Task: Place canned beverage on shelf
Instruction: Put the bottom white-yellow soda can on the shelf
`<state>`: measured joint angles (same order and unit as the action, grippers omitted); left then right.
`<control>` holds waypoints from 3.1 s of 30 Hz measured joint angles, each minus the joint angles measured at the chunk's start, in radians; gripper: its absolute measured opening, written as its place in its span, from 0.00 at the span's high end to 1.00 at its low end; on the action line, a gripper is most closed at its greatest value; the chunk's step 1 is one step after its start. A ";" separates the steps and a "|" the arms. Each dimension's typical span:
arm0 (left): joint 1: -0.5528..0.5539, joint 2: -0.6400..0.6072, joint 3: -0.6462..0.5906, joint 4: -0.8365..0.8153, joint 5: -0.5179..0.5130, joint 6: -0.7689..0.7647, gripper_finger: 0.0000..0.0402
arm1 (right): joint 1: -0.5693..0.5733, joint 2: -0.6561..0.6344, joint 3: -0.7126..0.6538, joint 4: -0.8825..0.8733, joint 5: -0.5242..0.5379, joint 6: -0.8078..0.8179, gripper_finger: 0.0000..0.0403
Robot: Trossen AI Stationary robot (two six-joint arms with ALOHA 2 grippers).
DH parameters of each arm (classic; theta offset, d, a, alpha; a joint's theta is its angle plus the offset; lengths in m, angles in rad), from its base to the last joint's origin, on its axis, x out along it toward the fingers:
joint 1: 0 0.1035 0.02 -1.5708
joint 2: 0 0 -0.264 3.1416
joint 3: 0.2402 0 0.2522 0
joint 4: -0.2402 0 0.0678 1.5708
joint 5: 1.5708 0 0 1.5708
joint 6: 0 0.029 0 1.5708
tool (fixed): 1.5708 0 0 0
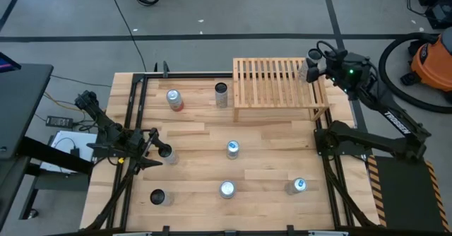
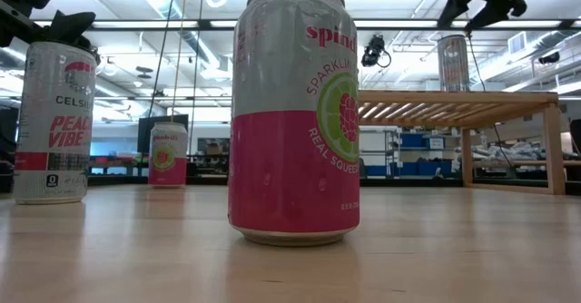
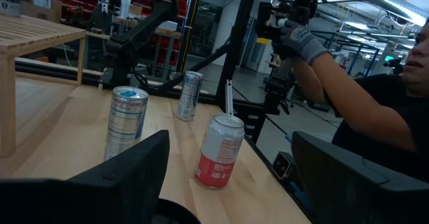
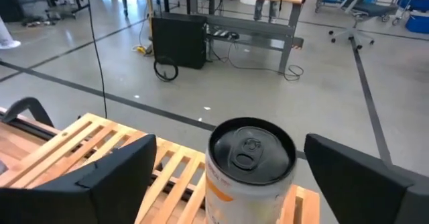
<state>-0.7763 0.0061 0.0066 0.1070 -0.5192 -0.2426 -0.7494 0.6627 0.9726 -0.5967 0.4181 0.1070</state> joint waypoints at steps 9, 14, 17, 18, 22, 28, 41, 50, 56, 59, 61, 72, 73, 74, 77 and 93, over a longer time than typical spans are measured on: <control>0.000 0.000 0.000 0.000 0.000 0.000 0.21 | 0.000 0.061 0.000 0.008 0.025 0.029 0.06; 0.000 0.000 0.000 0.000 0.000 0.000 0.21 | 0.000 0.077 0.002 0.007 0.036 0.029 0.06; 0.000 0.000 0.000 0.000 0.000 0.000 0.21 | 0.000 0.083 0.002 0.004 0.036 0.029 0.06; 0.000 0.000 0.000 0.000 0.000 0.000 0.21 | 0.000 0.083 0.002 0.004 0.037 0.030 0.06; 0.000 0.000 0.000 0.000 0.000 0.000 0.21 | 0.000 0.074 0.002 0.010 0.036 0.027 0.06; 0.000 0.000 0.000 0.000 0.000 0.000 0.21 | -0.001 0.036 0.000 0.021 0.003 0.016 0.05; 0.000 0.000 0.000 0.000 0.000 0.001 0.21 | -0.057 0.031 0.000 0.018 -0.061 -0.024 0.01; 0.000 0.000 0.000 0.000 0.000 0.001 0.21 | -0.101 0.066 0.000 0.020 -0.051 0.003 0.01; 0.000 0.000 0.000 0.000 0.000 0.000 0.21 | -0.122 0.111 0.000 0.016 -0.068 0.006 0.01; 0.000 0.000 0.000 0.000 0.000 0.001 0.21 | -0.122 0.109 0.000 0.000 -0.065 0.005 0.01; 0.000 0.000 0.000 0.000 0.000 0.000 0.21 | -0.122 0.107 0.000 -0.021 -0.069 0.006 0.01; 0.000 0.000 0.000 0.000 0.000 0.000 0.21 | -0.133 0.121 0.000 -0.024 -0.056 0.062 0.02; 0.000 0.000 0.000 0.000 0.000 0.000 0.21 | -0.133 0.121 0.000 -0.025 -0.059 0.072 0.02; 0.000 0.000 0.000 0.000 0.000 0.000 0.21 | -0.133 0.121 0.000 -0.025 -0.061 0.078 0.02; 0.000 0.000 0.000 0.000 0.000 0.001 0.21 | -0.133 0.121 0.000 -0.027 -0.062 0.084 0.03; 0.000 0.000 0.000 0.000 0.000 0.000 0.21 | -0.133 0.126 0.000 -0.055 -0.083 0.102 0.12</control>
<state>-0.7762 0.0063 0.0065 0.1070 -0.5193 -0.2430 -0.8822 0.7883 0.9726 -0.6514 0.3355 0.2085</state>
